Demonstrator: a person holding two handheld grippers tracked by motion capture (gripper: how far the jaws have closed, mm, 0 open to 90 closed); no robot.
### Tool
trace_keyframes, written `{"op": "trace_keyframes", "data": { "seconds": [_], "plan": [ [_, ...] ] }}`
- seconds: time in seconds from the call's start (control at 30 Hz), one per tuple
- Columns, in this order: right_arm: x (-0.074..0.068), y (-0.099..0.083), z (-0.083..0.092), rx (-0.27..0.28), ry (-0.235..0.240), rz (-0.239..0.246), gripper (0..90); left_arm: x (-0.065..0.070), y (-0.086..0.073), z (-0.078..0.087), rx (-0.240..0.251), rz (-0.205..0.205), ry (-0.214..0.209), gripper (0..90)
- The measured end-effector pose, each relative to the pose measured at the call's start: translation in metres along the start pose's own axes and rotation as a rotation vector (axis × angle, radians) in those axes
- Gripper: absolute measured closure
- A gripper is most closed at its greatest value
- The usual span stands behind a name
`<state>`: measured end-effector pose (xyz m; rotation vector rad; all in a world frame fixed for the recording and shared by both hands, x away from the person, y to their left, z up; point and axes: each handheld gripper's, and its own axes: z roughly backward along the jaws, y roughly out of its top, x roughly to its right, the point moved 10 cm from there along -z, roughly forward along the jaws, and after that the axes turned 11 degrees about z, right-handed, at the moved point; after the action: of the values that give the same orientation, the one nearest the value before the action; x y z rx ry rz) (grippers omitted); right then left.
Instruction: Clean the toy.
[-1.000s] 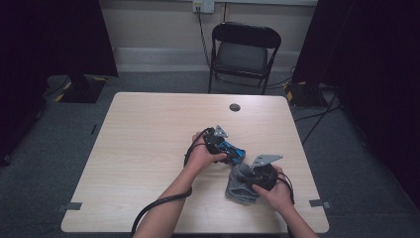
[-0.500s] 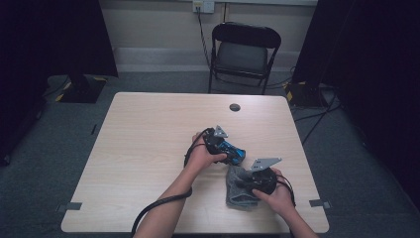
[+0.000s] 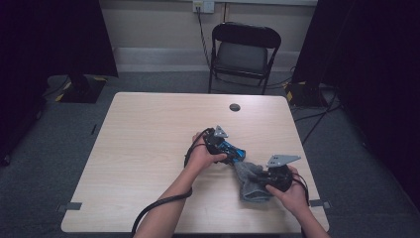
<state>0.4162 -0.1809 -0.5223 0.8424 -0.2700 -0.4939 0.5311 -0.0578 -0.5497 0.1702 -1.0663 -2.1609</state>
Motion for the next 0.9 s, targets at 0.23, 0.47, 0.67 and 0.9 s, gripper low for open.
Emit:
{"op": "trace_keyframes", "data": {
  "seconds": [0.23,0.47,0.67,0.9],
  "plan": [
    [0.034,0.0,0.011,0.028,-0.109,-0.046,78.5,0.0,0.0,0.0,-0.002,-0.004,0.0,6.0],
    [0.061,-0.008,0.004,-0.01,-0.186,-0.087,78.5,0.0,0.0,0.0,-0.002,-0.002,-0.001,5.9],
    [0.067,-0.014,-0.014,-0.042,-0.194,-0.111,78.4,0.0,0.0,0.0,-0.002,-0.001,-0.001,5.9],
    [0.062,-0.013,-0.027,-0.055,-0.178,-0.102,78.3,0.0,0.0,0.0,-0.001,-0.003,0.0,6.0]
  ]
}}
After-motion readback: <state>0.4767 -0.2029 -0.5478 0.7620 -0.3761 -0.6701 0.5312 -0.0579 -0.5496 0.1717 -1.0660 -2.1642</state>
